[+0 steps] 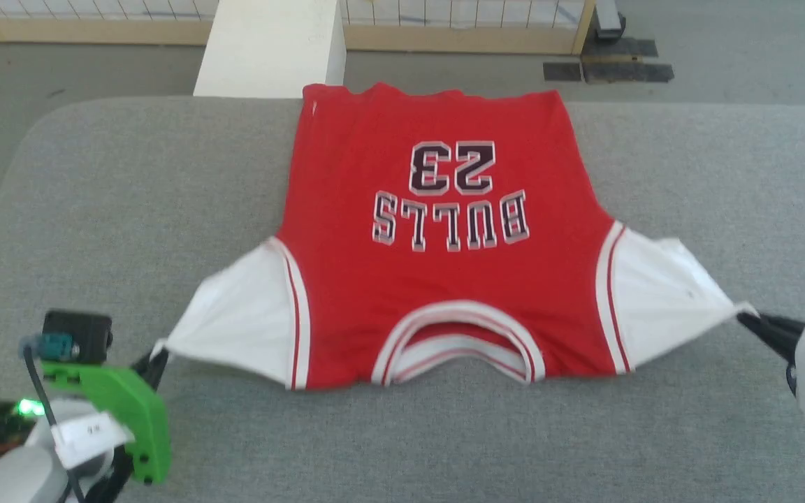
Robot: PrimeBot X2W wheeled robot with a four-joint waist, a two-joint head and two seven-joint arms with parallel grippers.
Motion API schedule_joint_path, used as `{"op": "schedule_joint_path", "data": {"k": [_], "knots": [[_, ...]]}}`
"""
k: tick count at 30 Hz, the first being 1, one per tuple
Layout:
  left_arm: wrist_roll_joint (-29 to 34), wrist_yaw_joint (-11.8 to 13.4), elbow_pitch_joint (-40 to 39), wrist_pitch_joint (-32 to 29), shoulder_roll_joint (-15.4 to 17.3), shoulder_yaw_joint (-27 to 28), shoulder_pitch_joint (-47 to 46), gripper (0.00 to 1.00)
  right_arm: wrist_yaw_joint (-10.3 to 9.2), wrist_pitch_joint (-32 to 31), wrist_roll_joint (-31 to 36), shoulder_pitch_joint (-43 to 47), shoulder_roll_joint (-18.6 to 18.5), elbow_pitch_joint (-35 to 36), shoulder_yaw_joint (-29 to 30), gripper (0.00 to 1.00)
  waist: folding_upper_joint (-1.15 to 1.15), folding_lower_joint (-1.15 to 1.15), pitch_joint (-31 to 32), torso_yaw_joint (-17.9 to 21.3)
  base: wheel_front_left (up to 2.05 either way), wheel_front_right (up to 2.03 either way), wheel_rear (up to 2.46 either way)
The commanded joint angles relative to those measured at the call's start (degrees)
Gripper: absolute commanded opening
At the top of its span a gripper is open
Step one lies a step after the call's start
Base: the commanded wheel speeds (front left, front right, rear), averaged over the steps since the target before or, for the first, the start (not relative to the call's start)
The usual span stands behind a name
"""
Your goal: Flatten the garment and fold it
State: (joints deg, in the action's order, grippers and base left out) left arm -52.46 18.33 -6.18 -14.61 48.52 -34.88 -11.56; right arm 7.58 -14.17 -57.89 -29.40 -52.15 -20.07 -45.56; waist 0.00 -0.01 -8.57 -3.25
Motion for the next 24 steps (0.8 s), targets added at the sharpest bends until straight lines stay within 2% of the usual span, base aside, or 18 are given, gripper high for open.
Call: {"op": "schedule_joint_path", "data": {"k": [1, 8, 13, 17, 22, 23, 24], "knots": [[-0.51, 0.77, -0.67, -0.46, 1.33, 0.1, 2.29, 0.0, -0.09, -1.35, -0.57, 2.12, -0.75, 0.82, 0.85, 0.0, 0.0, 0.01, 1.28, -0.17, 0.0, 0.0, 0.0], [-3.15, 1.27, -4.92, -2.89, 3.9, -1.8, 9.46, 0.0, -0.09, -12.72, -5.08, 11.51, -4.56, 6.4, 4.73, 0.0, 0.0, 0.01, 2.64, -0.3, 0.0, 0.0, 0.0], [-4.44, 1.75, -5.99, -5.16, 4.27, -3.37, 11.92, 0.0, -0.09, -20.68, -7.21, 17.83, -7.1, 9.56, 7.34, 0.0, 0.0, 0.01, 2.8, -0.43, 0.0, 0.0, 0.0], [-4.18, 1.74, -5.47, -5.59, 3.73, -4.42, 12.37, 0.0, -0.09, -24.04, -7.16, 21.55, -7.14, 10.72, 10.9, 0.0, 0.0, 0.01, 2.35, -0.54, 0.0, 0.0, 0.0], [-3.44, 0.59, -5.17, -5.01, 1.88, -4.57, 9.9, 0.0, -0.09, -25.88, -3.9, 23.74, -5.8, 11.92, 16.54, 0.0, 0.0, 0.01, 1.08, -1.1, 0.0, 0.0, 0.0], [-3.22, 0.35, -5.47, -5.02, 1.6, -4.54, 9.13, 0.0, -0.09, -26.14, -3.08, 23.74, -5.43, 12.72, 17.9, 1.0, 0.0, 0.01, 0.68, -1.29, 0.0, 0.0, 0.0], [-3.08, 0.19, -5.77, -5.03, 1.37, -4.5, 8.55, 0.0, -0.09, -26.48, -2.65, 23.65, -5.02, 13.16, 19.14, 1.0, 0.0, 0.01, 0.42, -1.41, 0.0, 0.0, 0.0]]}}
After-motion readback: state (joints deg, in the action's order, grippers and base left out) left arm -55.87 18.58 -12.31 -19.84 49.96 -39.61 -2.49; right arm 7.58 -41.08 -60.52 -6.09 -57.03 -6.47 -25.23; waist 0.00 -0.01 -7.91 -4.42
